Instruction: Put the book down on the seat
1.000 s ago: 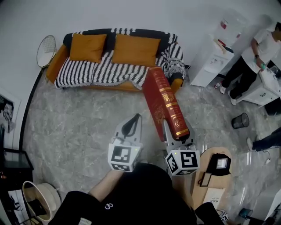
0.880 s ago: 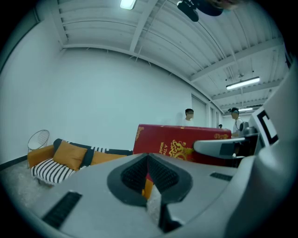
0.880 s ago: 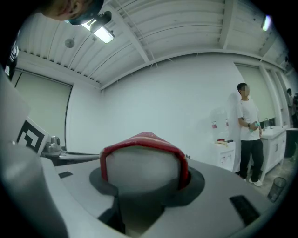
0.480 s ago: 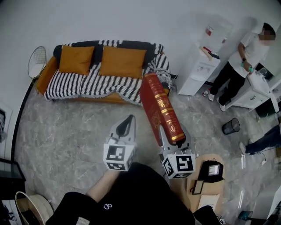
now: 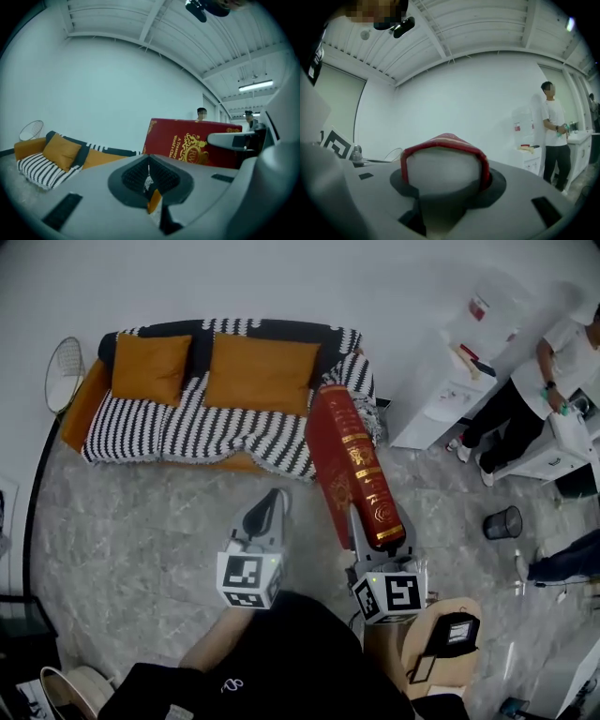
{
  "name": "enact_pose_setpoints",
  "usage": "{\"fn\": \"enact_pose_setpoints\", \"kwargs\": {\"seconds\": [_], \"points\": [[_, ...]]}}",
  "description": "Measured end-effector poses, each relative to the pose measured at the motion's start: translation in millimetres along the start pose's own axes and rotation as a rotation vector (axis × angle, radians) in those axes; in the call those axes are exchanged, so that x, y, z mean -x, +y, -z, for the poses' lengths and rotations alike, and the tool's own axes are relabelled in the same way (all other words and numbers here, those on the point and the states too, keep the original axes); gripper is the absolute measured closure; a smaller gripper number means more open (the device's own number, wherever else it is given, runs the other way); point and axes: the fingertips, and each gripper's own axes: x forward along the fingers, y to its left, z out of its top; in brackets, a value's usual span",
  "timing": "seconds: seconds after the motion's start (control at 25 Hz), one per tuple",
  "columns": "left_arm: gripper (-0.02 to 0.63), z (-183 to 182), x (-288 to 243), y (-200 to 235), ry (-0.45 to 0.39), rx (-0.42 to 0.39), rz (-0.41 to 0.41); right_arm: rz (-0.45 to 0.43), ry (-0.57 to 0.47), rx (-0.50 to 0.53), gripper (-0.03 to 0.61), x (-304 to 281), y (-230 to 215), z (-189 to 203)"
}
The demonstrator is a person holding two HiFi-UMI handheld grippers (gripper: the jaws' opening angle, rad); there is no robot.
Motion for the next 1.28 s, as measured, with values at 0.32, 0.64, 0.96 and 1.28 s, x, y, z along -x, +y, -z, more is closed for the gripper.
{"fn": "enact_pose_setpoints", "kwargs": {"seconds": [0.32, 0.64, 0.96, 1.28], "points": [[0.601, -67, -244, 122, 0.024, -0.03, 0.003, 0.001, 0.014, -0.022, 0.35, -269, -75, -43], [0.601, -127, -370, 153, -0.006, -0.018, 0.06, 0.047, 0.069, -0.012, 0.35, -389, -120, -57], [0.601, -155, -428, 153, -0.044, -0.003, 0.079, -0.034, 0.076, 0.028, 0.35, -454, -124, -71], [0.601, -157, -465, 160, -0.016, 0.015, 0.077, -0.036, 0.164, 0.153, 0.35, -487, -147, -60]]}}
